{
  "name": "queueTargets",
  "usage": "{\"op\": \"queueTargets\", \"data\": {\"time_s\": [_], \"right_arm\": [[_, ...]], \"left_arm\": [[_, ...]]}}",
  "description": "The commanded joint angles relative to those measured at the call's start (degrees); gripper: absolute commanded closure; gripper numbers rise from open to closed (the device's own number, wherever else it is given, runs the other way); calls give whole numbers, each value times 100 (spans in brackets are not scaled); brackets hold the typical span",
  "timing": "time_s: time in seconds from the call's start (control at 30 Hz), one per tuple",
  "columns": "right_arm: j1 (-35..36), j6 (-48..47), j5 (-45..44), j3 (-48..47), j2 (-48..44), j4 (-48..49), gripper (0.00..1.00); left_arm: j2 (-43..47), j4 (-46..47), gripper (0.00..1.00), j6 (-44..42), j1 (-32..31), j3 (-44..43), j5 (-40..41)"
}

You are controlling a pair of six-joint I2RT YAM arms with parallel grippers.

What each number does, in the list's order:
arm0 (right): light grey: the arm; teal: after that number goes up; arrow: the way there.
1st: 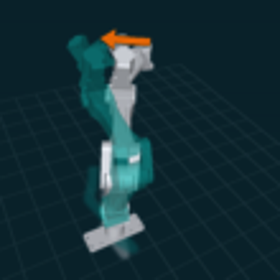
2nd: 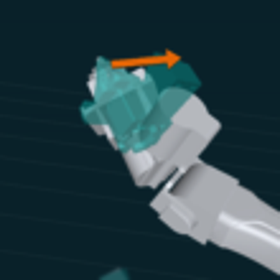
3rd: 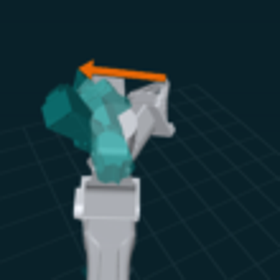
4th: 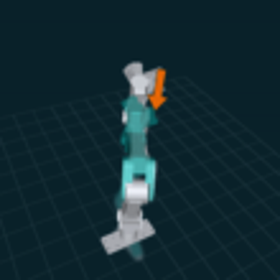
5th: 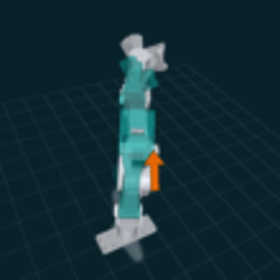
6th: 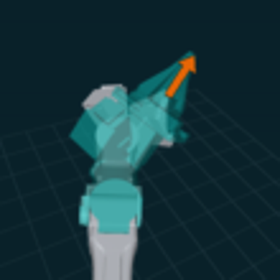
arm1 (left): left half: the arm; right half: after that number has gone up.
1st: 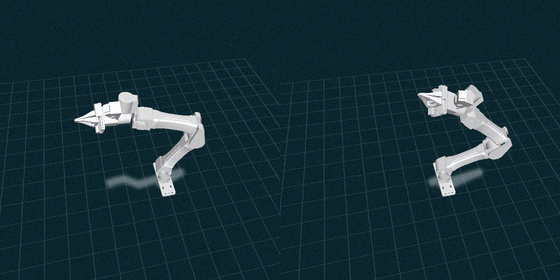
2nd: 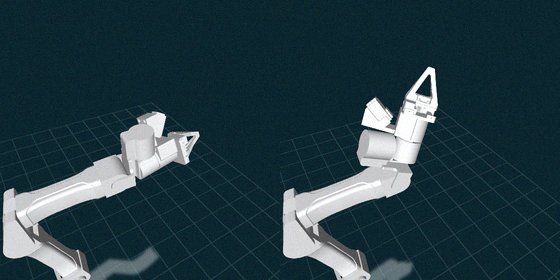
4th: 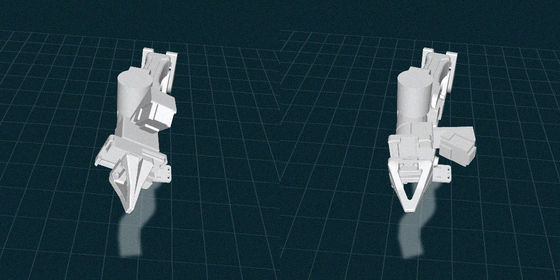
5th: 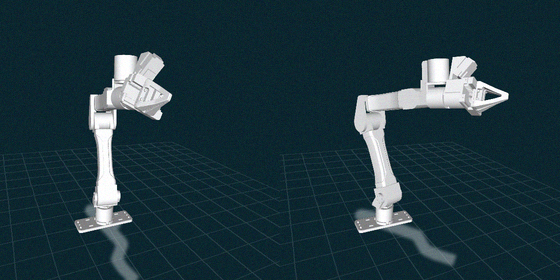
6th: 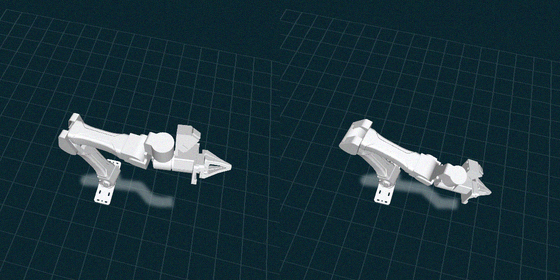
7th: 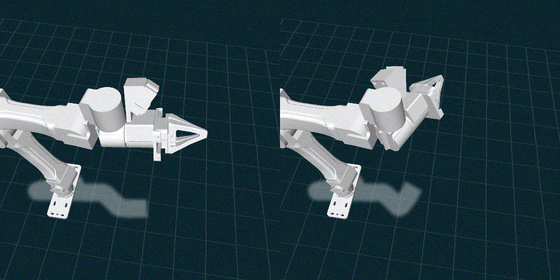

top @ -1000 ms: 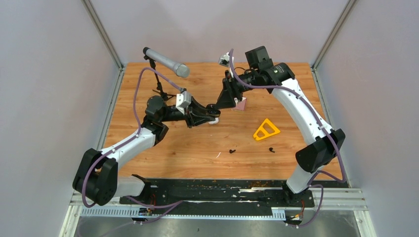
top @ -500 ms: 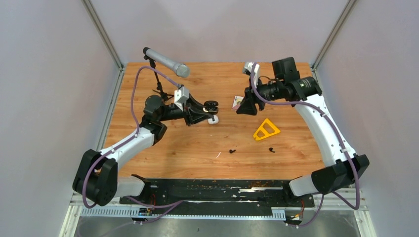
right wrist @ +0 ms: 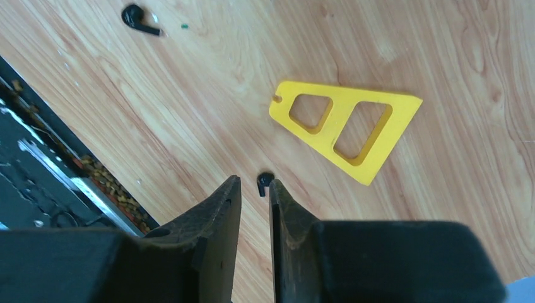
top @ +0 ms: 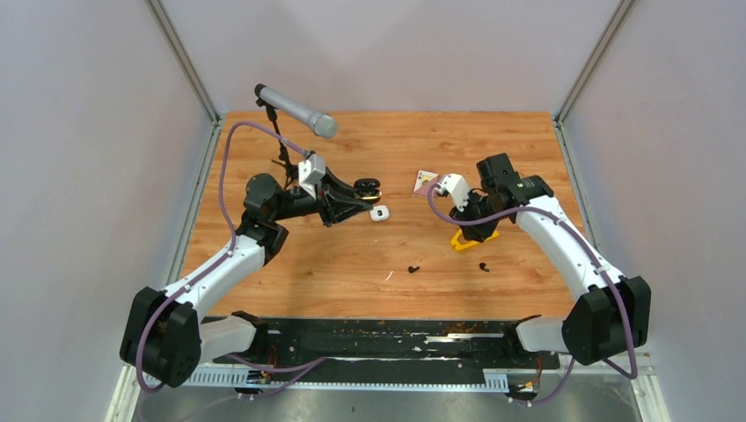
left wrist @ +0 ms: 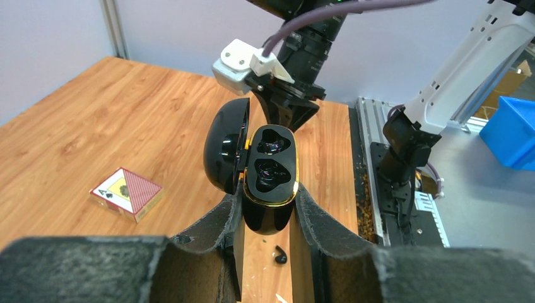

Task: Insert the wireless bluetooth earbuds into the charging case
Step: Pick up the earbud from the center of the board.

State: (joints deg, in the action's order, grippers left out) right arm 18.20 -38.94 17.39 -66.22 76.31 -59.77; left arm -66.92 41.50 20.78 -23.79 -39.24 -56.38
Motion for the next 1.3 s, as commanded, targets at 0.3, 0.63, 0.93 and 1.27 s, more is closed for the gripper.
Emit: {"op": "queueTargets", "data": {"time_s": [0.3, 0.63, 0.93, 1.27], "right_arm": [[-1164, -3085, 84, 909, 291, 421, 72], [-1255, -3727, -182, 1303, 888, 878, 63], [-1435, -4366, -329, 1771, 738, 904, 63], [-1413, -4216, -14, 1924, 922, 1150, 61]], "left_arm": [[192, -308, 100, 36, 32, -136, 71], [227, -414, 100, 6, 30, -171, 86], [193, -455, 100, 0, 27, -198, 100], [186, -537, 100, 14, 27, -157, 225]]}}
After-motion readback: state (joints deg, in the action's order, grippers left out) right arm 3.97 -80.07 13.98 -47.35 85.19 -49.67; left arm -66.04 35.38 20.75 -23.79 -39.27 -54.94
